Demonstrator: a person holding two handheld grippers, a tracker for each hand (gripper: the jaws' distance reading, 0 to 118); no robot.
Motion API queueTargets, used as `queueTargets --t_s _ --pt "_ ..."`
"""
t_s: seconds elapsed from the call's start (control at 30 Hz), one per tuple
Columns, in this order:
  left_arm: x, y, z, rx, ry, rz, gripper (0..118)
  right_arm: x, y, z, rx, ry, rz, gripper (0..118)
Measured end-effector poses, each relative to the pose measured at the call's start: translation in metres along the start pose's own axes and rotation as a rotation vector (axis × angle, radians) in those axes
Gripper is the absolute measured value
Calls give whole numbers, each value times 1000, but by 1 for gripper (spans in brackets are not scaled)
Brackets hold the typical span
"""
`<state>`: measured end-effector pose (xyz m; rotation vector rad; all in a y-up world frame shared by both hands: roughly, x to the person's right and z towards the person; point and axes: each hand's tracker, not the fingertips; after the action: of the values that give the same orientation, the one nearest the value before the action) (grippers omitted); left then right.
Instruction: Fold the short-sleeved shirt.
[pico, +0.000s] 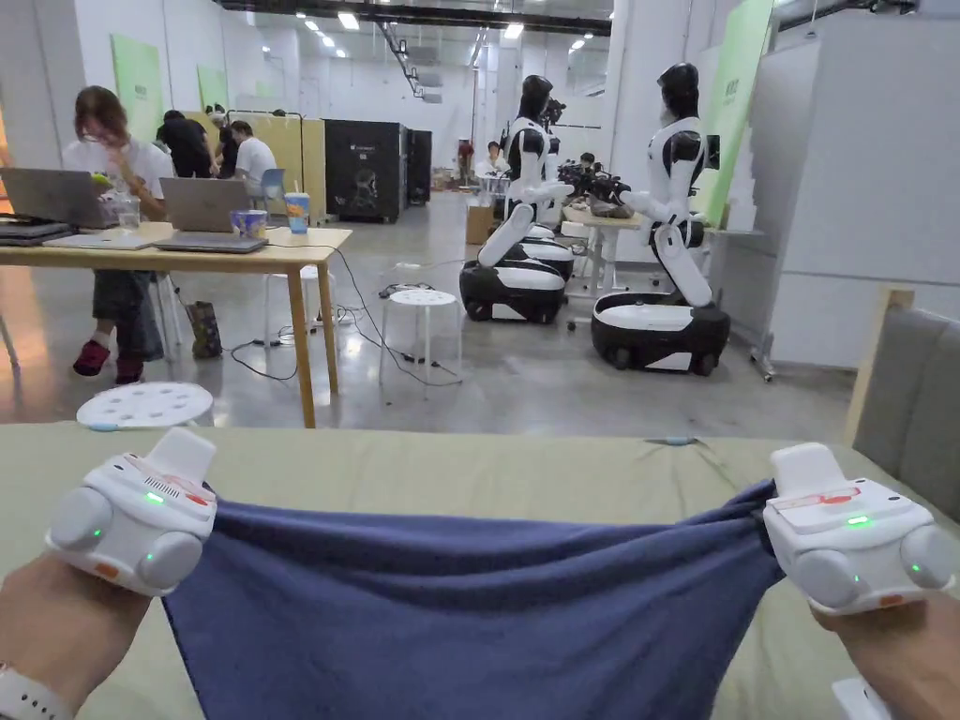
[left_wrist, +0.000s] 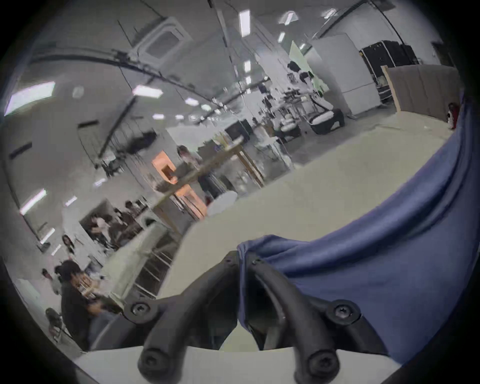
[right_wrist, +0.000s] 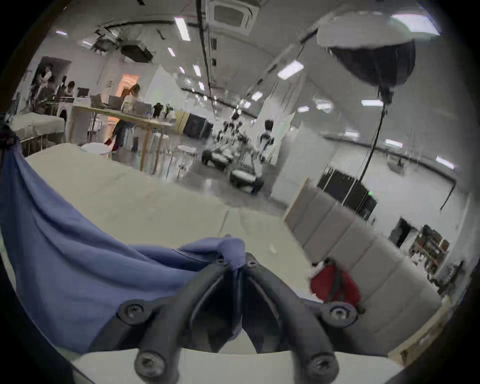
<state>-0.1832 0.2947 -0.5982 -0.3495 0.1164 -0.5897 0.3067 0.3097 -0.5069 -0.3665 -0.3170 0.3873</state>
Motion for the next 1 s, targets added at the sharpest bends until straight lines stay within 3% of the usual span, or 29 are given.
queueTargets --t_s 0.3,0.53,0.73,0.87,1.0 --pt "-80 107 8 107 121 17 0 43 118 7 130 -94 30 4" --pt "-109 174 3 189 193 41 0 55 179 -2 205 -142 28 4" --pt "-84 148 -12 153 143 59 0 31 151 -16 189 -127 41 4" --pt "-51 95 -42 47 60 117 0 2 95 -38 97 -90 20 4" --pt "-26 49 -19 24 15 141 0 -10 45 -27 73 -81 19 4"
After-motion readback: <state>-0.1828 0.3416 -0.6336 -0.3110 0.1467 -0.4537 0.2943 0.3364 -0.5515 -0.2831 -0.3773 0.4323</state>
